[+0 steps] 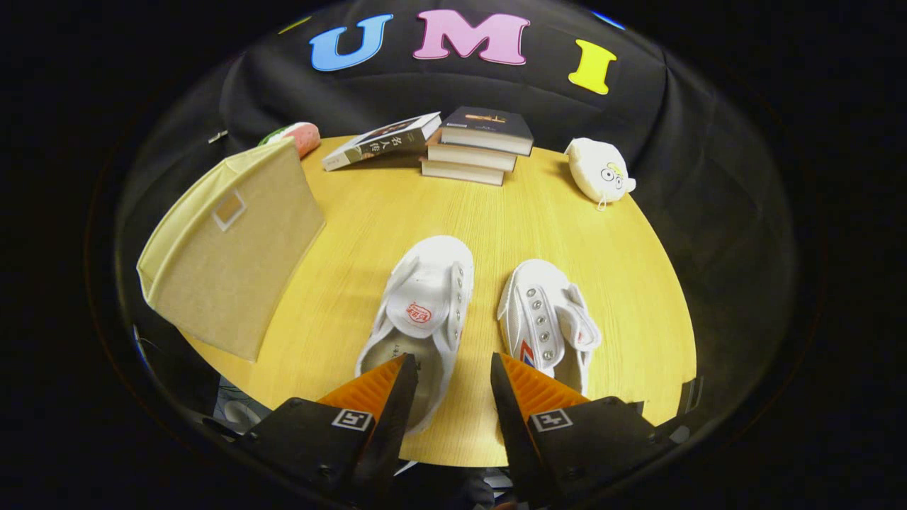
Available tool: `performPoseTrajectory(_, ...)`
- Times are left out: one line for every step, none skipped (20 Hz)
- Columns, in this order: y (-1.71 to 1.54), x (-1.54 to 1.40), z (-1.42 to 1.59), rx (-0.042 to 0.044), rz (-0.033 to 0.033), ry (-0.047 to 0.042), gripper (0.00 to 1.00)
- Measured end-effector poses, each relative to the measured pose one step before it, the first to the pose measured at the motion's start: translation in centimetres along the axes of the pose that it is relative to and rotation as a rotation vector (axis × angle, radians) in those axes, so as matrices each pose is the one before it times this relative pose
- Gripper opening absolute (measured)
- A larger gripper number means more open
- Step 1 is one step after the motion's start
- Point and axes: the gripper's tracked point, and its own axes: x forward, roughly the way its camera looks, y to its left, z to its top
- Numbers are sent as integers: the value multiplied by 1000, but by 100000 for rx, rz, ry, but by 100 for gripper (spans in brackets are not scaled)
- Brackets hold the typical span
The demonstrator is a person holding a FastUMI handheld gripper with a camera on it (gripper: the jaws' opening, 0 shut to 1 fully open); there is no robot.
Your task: Open the storage box then place both shoes into the box .Put the left shoe in first, then the right shoe, with the right side of both shoes facing outward in a uniform manner.
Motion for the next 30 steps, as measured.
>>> performPoseTrajectory(119, 898, -34, 812, -29, -235, 63)
performPoseTrajectory(94, 942, 151, 291, -325, -688, 63)
performPoseTrajectory(-23, 878, 213, 209, -461, -904, 63)
performPoseTrajectory(102, 903, 426, 972, -148, -1465, 63)
performPoseTrajectory(-98, 593, 477, 1030, -1029, -1491, 62)
performPoseTrajectory(-28, 690, 503, 1049, -635, -1945, 61)
performPoseTrajectory(-126, 556, 376, 1037, -957, -1772, 57)
performPoseTrajectory(315, 378, 175, 1732, 1085, -1123, 55)
performPoseTrajectory(-90, 364, 368, 1877, 50, -1353, 50)
performPoseTrajectory(-113, -91, -44, 1198, -926, -454, 42)
performPoseTrajectory(-362, -59, 11, 1423, -787, -259, 33)
performPoseTrajectory(-531, 66, -86, 2615, -1517, 823, 25)
performPoseTrajectory(321, -286, -88, 4535, 1466, 2053, 11)
performPoseTrajectory(110, -206, 233, 2793, 422, 1036, 9)
performPoseTrajectory(-44, -439, 337, 1038, -164, 261, 8)
performPoseTrajectory(30, -620, 614, 29, 195, -1600, 8)
performPoseTrajectory(71, -615, 624, -132, 411, -1654, 8)
performPoseTrajectory(0, -583, 494, 371, 314, -1099, 8)
performPoseTrajectory(123, -744, 670, 1251, 574, -1378, 8)
performPoseTrajectory(200, -750, 762, 1617, 372, -1554, 8)
performPoseTrajectory(95, -603, 775, 1044, -103, -1540, 8)
performPoseTrajectory(354, -1018, 843, 286, 156, -1444, 8)
performPoseTrajectory(605, -1016, 1015, -21, 1017, -1980, 6)
performPoseTrajectory(747, -994, 973, -157, 1191, -1358, 6)
performPoseTrajectory(897, -973, 1061, 324, 1252, -1130, 6)
performPoseTrajectory(1151, -1011, 1236, 526, 1410, -1279, 6)
performPoseTrajectory(1401, -1063, 1303, 68, 1838, -1449, 6)
performPoseTrajectory(1602, -826, 1373, -8, 2031, -1297, 6)
performPoseTrajectory(1857, -758, 1360, 565, 2147, -1090, 6)
performPoseTrajectory(1920, -451, 962, 829, 2403, 115, 6)
